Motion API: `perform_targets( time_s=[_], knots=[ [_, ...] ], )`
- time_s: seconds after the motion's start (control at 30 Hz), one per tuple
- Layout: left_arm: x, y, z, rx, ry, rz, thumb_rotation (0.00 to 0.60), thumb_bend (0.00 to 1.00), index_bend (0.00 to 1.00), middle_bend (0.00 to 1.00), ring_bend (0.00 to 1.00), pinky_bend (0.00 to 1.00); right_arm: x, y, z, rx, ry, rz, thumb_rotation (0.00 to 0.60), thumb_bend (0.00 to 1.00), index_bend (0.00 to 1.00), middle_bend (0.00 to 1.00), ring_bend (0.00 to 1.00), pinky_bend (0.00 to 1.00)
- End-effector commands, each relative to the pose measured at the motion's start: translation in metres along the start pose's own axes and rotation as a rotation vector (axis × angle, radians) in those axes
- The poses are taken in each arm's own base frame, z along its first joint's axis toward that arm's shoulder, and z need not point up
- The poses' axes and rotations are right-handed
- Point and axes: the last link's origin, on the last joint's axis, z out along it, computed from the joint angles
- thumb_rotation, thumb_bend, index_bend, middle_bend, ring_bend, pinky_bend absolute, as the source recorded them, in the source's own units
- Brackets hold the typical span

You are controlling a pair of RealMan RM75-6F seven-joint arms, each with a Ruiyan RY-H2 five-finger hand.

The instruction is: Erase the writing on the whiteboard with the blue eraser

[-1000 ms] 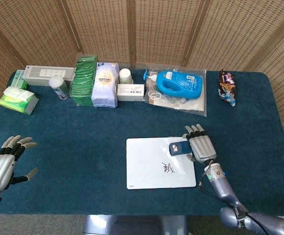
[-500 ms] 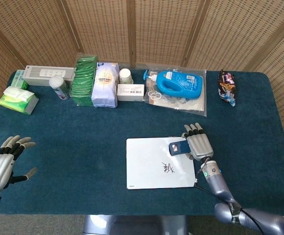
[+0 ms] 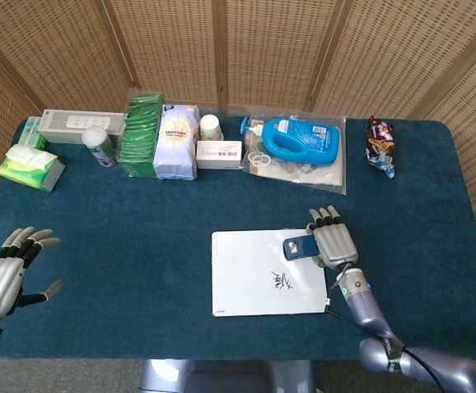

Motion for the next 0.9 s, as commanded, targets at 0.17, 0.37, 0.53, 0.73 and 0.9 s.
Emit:
perform_targets(
  time_s=[0.17, 0.37, 0.53, 0.73, 0.9],
  knots=[
    [0.000, -0.001, 0.001, 0.002, 0.000, -0.002, 0.600, 0.32, 0.23, 0.17, 0.06, 0.00, 0.000, -0.001, 0.001, -0.001, -0.010, -0.014, 0.600, 0.24, 0.35, 0.10, 0.00, 0.00],
    [-0.001, -0.001, 0.002, 0.003, -0.002, -0.004, 0.600, 0.32, 0.23, 0.17, 0.06, 0.00, 0.004, -0.003, 0.001, 0.000, -0.020, -0.031, 0.600, 0.23, 0.33, 0.10, 0.00, 0.00],
    [-0.002, -0.002, 0.002, 0.001, -0.002, -0.005, 0.600, 0.32, 0.23, 0.17, 0.06, 0.00, 0.007, -0.004, 0.002, -0.003, -0.031, -0.038, 0.600, 0.23, 0.32, 0.10, 0.00, 0.00],
    [-0.002, -0.003, 0.002, 0.004, -0.001, -0.006, 0.600, 0.32, 0.23, 0.17, 0.06, 0.00, 0.010, -0.004, 0.003, -0.008, -0.046, -0.053, 0.600, 0.23, 0.32, 0.10, 0.00, 0.00],
    [-0.002, -0.003, 0.002, 0.004, 0.000, -0.007, 0.600, 0.32, 0.23, 0.17, 0.06, 0.00, 0.011, -0.004, 0.004, -0.012, -0.059, -0.059, 0.600, 0.23, 0.32, 0.10, 0.00, 0.00]
  ],
)
